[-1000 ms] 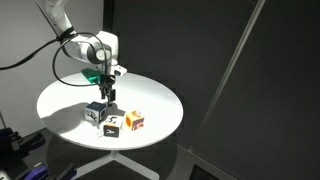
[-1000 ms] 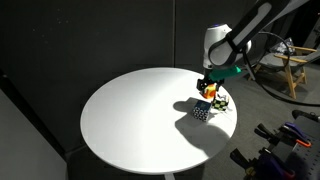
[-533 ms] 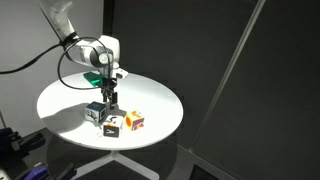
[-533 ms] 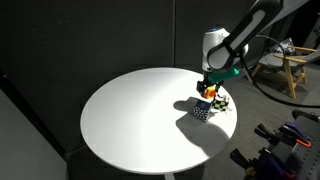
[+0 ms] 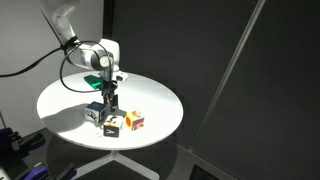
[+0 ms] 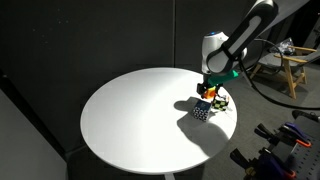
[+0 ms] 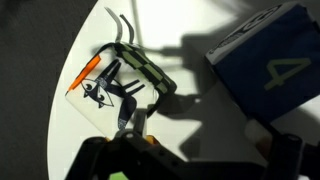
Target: Flip the white and blue block onto its left side then push it to the left
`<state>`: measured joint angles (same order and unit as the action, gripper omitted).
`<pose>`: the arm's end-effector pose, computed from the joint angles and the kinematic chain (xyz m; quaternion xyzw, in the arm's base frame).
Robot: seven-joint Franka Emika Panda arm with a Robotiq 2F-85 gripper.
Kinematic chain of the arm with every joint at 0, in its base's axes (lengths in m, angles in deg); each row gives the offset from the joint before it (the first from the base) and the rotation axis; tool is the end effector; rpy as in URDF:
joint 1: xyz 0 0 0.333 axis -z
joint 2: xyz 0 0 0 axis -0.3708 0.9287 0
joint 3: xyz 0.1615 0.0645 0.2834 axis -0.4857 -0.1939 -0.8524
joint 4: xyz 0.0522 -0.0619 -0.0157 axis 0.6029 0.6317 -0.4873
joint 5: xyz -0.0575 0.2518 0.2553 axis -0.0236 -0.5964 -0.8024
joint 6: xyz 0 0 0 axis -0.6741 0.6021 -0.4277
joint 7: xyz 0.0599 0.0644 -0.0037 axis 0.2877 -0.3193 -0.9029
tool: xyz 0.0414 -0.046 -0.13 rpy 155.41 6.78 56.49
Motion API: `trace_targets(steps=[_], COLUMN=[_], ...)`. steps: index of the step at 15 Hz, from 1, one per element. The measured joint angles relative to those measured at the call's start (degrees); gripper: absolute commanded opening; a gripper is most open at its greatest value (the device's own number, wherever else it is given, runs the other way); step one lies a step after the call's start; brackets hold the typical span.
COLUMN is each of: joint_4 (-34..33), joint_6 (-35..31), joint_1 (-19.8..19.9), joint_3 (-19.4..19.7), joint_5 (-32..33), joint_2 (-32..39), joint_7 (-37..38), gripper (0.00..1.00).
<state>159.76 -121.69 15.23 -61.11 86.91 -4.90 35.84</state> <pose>0.5463 -0.0125 0.1780 0.9829 -0.1693 -0.0211 0.0698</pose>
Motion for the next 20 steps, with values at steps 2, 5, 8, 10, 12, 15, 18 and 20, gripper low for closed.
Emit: trace_targets(steps=[2,5,8,10,12,15,18,20], joint_4=[-0.2,-0.5,-0.77,-0.85,-0.9,-0.96,-1.06,-1.06], joint_6=[-0.14,-0.19,-0.19,-0.19,-0.2,-0.2,-0.2,-0.2], joint_1=[-0.2,-0.29,-0.29,-0.3,-0.31,-0.33,-0.42,-0.53], joint_3=[0.3,0.7,0.99,1.13,1.25,1.41,1.6,1.7], joint_5=[0.0,0.01,0.01,0.01,0.01,0.04,0.06,0.07], joint_2=[0.3,0.54,0.69,0.79,0.92,1.2,1.63,1.76], joint_7=[0.0,0.0,0.0,0.0,0.0,0.0,0.0,0.0], gripper=[1.0,1.0,1.0,1.0,1.0,1.0,1.0,1.0])
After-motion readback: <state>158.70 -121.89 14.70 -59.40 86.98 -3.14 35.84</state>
